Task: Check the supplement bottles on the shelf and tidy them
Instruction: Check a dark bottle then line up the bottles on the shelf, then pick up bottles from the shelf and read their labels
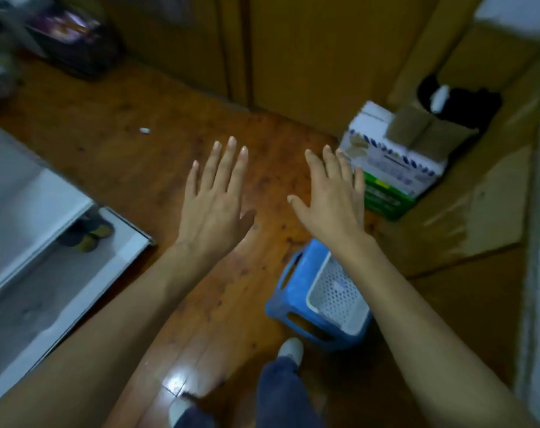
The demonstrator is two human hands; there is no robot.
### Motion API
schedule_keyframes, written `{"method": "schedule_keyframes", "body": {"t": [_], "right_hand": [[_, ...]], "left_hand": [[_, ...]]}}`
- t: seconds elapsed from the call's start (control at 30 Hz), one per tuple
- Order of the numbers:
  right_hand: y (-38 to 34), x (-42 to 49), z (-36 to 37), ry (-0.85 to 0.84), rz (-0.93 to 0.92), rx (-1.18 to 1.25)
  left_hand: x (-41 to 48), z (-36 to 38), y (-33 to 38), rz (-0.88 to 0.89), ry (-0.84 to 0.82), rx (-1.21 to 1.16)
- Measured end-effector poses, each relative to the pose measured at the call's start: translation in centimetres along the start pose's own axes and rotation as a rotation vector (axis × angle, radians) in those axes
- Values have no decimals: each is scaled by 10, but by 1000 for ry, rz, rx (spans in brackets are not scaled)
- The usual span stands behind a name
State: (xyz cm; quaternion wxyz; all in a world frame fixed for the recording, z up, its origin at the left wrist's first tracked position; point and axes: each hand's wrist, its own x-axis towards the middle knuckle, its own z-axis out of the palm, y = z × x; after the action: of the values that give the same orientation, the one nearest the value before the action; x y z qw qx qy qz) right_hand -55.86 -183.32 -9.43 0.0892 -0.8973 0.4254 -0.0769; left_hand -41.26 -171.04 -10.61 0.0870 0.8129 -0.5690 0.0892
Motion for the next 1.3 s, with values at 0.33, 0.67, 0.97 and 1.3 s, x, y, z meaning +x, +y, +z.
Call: {"method": "schedule_keyframes", "body": {"t": [0.33,0.67,0.97,1.3], "right_hand": [[-320,-93,-40,193,-582,111],[-634,-264,-45,236,-1207,410],[-816,-364,-7,90,-1557,532],[-1020,-402,57,-113,-1678,595]], "left_hand": [[-216,-172,-211,-360,340,229],[-516,-332,-350,-922,536,588],[-677,-367,-418,-1321,524,681],[-755,-376,-575,-1466,403,645]]}}
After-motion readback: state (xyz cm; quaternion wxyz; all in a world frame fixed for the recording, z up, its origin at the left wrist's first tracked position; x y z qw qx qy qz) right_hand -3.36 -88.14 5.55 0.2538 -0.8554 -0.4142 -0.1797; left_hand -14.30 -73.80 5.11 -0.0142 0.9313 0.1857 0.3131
